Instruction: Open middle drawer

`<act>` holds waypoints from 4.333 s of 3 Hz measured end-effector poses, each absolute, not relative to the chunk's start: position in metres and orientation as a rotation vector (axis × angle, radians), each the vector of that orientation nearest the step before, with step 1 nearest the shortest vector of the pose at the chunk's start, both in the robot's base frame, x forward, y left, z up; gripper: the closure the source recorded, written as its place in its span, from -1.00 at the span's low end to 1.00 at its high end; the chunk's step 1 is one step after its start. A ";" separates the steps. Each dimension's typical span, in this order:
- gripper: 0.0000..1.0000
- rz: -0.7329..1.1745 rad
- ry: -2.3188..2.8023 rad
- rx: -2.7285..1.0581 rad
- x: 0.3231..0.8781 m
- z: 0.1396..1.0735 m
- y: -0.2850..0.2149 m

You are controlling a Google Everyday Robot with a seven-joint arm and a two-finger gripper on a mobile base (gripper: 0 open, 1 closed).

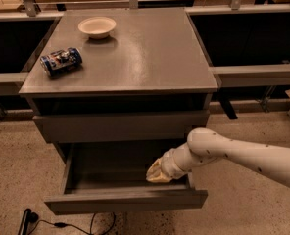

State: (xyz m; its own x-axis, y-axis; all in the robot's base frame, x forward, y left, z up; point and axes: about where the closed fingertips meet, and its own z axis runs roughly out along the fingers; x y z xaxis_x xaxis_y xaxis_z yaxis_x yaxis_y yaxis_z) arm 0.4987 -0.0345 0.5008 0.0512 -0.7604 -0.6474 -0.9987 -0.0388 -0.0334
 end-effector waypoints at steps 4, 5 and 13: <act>0.66 0.745 1.761 -2.034 0.498 0.413 0.023; 0.66 0.877 1.672 -2.090 0.471 0.426 0.033; -1.00 0.905 1.469 -2.015 0.468 0.516 0.045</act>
Offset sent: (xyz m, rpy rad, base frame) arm 0.0536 0.0403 -0.0801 -0.1372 -0.0084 -0.0128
